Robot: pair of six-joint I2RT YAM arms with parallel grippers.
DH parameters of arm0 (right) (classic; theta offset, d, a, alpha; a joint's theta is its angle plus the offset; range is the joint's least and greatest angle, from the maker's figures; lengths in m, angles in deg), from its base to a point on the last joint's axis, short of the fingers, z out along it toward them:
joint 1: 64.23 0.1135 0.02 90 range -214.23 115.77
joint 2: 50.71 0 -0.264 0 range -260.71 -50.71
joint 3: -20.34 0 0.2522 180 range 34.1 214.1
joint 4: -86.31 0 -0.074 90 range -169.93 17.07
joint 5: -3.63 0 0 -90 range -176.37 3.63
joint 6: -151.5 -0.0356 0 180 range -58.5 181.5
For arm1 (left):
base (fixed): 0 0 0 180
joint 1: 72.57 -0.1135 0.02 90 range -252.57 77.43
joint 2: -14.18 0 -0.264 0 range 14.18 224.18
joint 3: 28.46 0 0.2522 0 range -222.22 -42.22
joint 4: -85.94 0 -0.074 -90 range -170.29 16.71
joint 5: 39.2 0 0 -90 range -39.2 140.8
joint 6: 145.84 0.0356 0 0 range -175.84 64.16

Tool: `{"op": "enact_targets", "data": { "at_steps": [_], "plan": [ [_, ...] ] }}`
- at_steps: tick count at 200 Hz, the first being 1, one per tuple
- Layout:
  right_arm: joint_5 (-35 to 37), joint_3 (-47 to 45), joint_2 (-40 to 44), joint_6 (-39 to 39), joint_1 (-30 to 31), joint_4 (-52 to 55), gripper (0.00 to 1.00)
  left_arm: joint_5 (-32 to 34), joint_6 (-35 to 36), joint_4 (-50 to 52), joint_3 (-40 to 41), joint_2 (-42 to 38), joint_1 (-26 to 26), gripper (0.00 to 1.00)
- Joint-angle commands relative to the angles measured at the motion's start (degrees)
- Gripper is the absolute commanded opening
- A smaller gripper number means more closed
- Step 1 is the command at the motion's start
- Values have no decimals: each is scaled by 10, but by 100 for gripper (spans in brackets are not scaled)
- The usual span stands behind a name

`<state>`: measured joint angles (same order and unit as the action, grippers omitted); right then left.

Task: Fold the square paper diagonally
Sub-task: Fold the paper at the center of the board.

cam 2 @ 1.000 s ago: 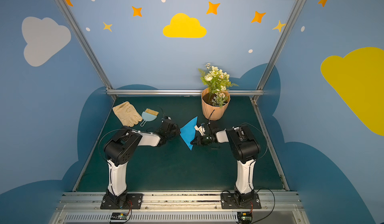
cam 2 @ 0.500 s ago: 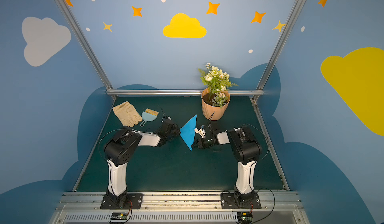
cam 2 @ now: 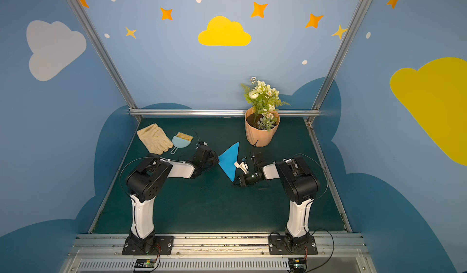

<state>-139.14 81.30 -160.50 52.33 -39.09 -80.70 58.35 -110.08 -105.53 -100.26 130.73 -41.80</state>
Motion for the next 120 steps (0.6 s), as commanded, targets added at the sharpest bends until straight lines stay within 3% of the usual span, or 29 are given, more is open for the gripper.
{"op": "enact_targets", "data": {
  "at_steps": [1,30,92,120],
  "plan": [
    [36,-27,-12,-5,-3,41,0,16,8,32,5,9,-5,2],
    [24,-38,26,6,-3,39,0,15,21,31,5,5,-6,2],
    [33,-51,213,12,-61,64,2,-13,76,30,-6,2,-9,3],
    [65,-29,263,5,-103,74,6,-18,92,26,1,-7,-11,15]
  ]
}}
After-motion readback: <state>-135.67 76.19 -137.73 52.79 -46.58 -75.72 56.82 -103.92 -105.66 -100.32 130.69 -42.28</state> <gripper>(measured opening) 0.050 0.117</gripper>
